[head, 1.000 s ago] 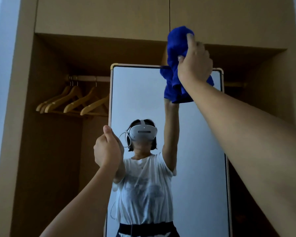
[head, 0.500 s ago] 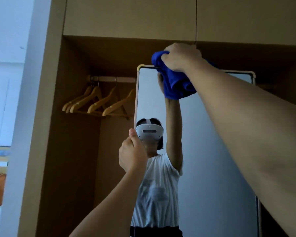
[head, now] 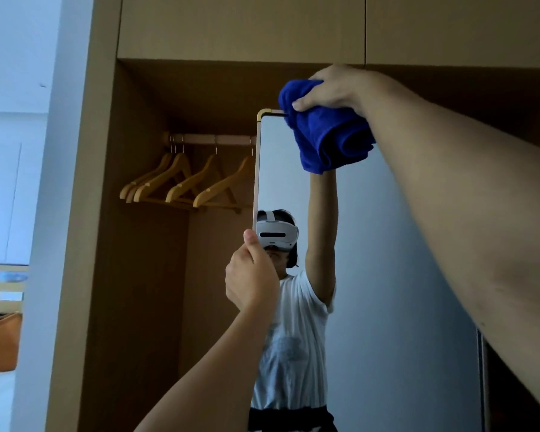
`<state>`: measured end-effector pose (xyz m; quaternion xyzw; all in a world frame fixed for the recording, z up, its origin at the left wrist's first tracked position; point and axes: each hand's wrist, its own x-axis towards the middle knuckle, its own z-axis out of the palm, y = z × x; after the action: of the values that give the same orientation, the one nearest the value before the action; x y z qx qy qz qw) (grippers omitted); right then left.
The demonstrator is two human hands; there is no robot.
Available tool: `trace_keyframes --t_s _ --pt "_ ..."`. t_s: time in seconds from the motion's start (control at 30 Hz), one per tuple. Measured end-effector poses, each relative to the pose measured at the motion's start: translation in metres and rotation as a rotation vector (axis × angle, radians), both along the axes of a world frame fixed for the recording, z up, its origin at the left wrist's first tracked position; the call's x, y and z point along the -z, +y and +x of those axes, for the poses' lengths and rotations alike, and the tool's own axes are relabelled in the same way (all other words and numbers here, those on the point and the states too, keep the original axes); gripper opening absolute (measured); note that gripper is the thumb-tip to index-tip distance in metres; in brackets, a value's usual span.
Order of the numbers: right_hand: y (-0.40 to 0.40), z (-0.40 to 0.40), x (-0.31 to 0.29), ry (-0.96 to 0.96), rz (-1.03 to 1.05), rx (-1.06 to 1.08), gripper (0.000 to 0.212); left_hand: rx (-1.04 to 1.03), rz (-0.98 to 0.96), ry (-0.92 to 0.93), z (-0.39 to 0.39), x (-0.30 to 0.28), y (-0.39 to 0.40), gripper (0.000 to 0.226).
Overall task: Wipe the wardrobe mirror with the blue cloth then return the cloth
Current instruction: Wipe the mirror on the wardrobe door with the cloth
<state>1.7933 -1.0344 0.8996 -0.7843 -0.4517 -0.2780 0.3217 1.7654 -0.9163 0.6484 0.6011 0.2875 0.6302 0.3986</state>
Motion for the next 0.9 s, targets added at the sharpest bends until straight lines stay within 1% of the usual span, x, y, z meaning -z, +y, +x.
trace_keyframes --t_s 0.17,0.33,0.53,0.7,0.8,0.9 --pt "0.020 -0.009 0.001 -0.039 0.029 -0.040 0.054 -0.028 0.008 0.008 0.003 0.001 0.002 0.058" --pt "0.040 -0.015 0.002 -0.131 0.017 -0.011 0.061 -0.041 0.029 0.001 0.006 0.003 0.005 0.062" --pt "0.034 -0.007 -0.001 -0.067 0.007 -0.072 0.070 -0.037 0.013 -0.010 0.006 0.003 0.006 0.060" --pt "0.026 0.004 -0.001 -0.080 0.038 -0.076 0.060 -0.026 0.011 -0.014 0.007 0.002 0.006 0.060" --pt "0.008 0.019 -0.003 -0.051 0.047 -0.050 0.062 -0.036 0.014 -0.021 0.007 0.002 0.005 0.061" --pt "-0.009 0.034 -0.003 -0.022 0.062 -0.047 0.059 -0.047 0.010 -0.023 0.006 0.000 0.002 0.056"
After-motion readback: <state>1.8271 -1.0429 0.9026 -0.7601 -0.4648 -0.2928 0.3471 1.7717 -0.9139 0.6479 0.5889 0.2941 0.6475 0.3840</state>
